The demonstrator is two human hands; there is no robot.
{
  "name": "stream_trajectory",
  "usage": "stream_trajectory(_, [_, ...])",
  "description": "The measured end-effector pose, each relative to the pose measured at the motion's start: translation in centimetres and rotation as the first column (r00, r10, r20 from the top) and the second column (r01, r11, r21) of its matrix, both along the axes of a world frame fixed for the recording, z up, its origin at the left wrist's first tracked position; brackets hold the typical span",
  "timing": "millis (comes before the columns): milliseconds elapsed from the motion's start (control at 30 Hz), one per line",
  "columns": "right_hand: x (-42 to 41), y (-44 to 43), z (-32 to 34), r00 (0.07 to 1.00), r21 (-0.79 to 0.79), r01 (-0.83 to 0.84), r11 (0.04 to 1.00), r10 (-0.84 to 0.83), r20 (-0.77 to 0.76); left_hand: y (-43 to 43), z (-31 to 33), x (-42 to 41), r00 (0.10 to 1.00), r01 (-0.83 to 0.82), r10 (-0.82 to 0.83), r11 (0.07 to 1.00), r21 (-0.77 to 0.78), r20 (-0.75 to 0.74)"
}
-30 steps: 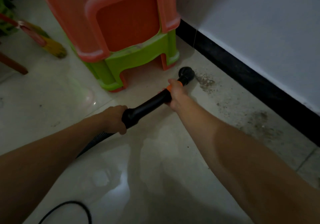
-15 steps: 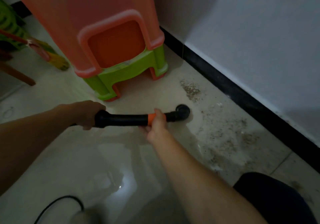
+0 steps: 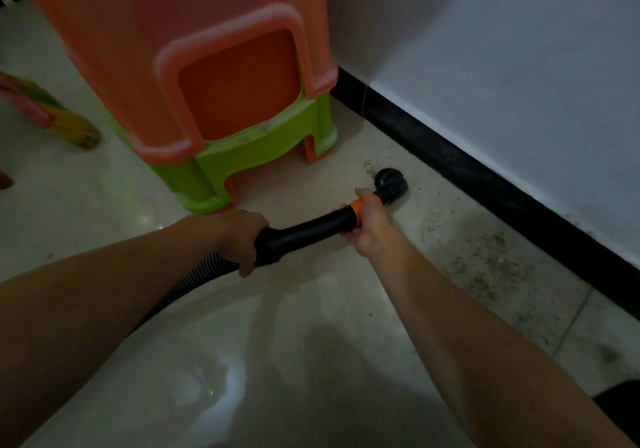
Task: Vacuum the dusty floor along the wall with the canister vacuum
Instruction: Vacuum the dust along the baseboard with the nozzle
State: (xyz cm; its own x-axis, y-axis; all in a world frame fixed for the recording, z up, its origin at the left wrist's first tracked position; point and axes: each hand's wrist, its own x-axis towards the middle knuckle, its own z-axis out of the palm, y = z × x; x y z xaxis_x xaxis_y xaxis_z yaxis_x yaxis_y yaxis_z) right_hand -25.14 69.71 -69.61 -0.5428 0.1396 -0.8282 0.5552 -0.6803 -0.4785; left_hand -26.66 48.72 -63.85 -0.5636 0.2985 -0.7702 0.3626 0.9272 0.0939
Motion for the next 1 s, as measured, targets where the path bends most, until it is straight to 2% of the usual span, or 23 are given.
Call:
stream_trajectory(267, [-6.4,-1.8,0.6,0.995,0.146,-0.081,0.986,0.087,-0.041,-1.7,-1.0,-4.0,1.000,-0.029,0.027,0.988,0.151,0.012])
stream_trajectory(400, [-7.8,-3.0,0.6,0.994,0.145,-0.091,0.985,0.100,-0.054,-2.5,-1.4,-5.6,0.999,-0.004,0.000,0.994,0.108,0.042])
stream_trajectory(533, [-4.6,-4.7,-0.6,0.999,0.094,0.006,0.996,-0.001,-0.045,-3.3,-2.0,-5.2,0.991,0.117,-0.113,0.992,-0.054,0.074])
stream_trajectory(633, [-0.5,-5.8,-2.7,0.983,0.114,0.181,0.977,-0.181,-0.015,-3.0,-2.5,-3.9,0.971,0.228,-0.212,0.962,-0.153,0.112])
stream_trajectory(767, [2.7,-3.6,-3.6,0.940,0.121,0.339,0.933,-0.340,-0.017,-0.5,-2.6,-2.8,0.947,0.318,-0.308,0.938,-0.138,0.091])
stream_trajectory(833, [2.7,-1.3,-2.9,0.951,0.135,0.310,0.941,-0.308,-0.034,1.3,-2.4,-2.7,0.950,0.309,-0.302,0.947,-0.093,0.078])
stream_trajectory(1000, [-0.1,2.7,-0.4,0.997,0.151,0.077,0.985,-0.072,-0.039,4.1,-1.9,-2.7,0.969,0.233,-0.232,0.972,-0.012,0.088])
